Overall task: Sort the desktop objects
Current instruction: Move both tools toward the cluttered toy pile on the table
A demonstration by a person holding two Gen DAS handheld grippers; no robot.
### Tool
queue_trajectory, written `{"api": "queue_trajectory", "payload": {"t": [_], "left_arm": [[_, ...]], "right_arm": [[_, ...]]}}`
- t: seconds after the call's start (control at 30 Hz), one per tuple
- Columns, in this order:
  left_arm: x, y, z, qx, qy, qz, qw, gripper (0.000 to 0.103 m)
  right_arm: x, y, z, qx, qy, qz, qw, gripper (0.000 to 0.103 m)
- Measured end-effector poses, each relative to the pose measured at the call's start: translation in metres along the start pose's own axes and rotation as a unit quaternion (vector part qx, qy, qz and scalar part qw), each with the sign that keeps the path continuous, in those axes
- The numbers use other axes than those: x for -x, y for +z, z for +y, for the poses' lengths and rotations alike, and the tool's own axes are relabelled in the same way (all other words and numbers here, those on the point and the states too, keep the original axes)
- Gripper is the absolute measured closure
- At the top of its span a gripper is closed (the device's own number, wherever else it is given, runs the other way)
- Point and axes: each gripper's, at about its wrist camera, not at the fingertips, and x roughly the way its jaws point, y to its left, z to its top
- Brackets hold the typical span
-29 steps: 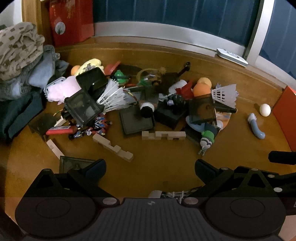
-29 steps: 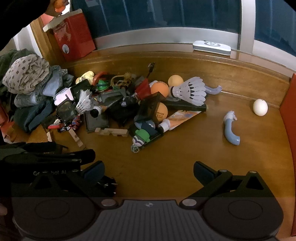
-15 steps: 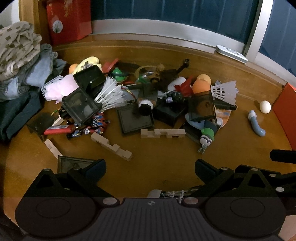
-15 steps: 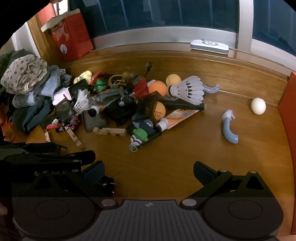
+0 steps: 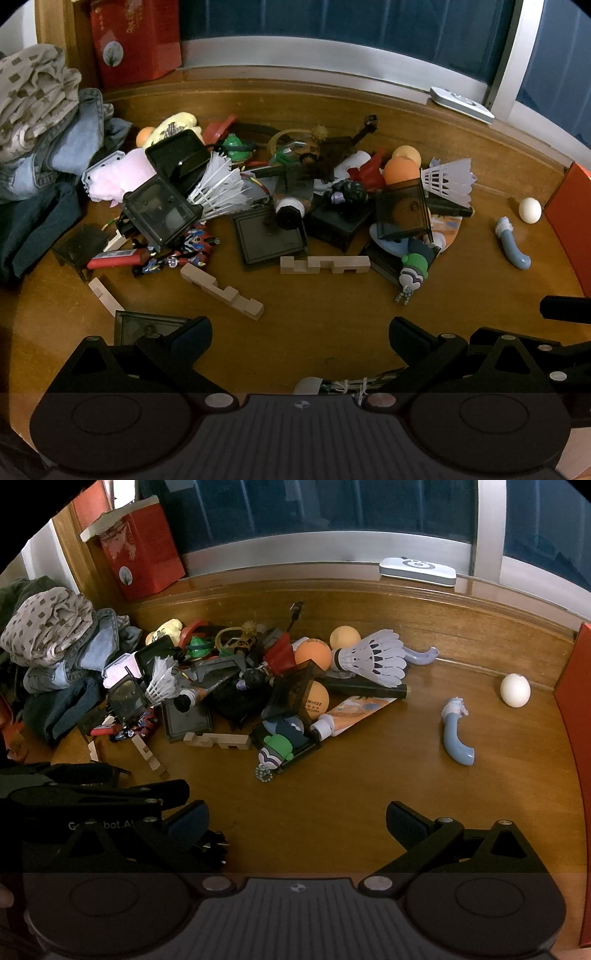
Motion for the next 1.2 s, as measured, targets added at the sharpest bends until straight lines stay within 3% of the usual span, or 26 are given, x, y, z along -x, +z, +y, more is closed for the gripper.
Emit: {"api": "queue_trajectory", "payload": {"t": [0.77,1.2], "left_arm": [[-0.002,0.0,-0.005,0.01,-0.002,0.011,0.9999,0.0],[-0.015,0.005,-0.037,0.03,-0.001,0.027,0.9992,0.0]], "right_arm": [[0.006,-0.004,-0.001,0.008,0.009,0.008,1.0,0.0],[0.023,-0.011,-0.044,-0.005,-0.017,0.021,1.0,0.0]]}}
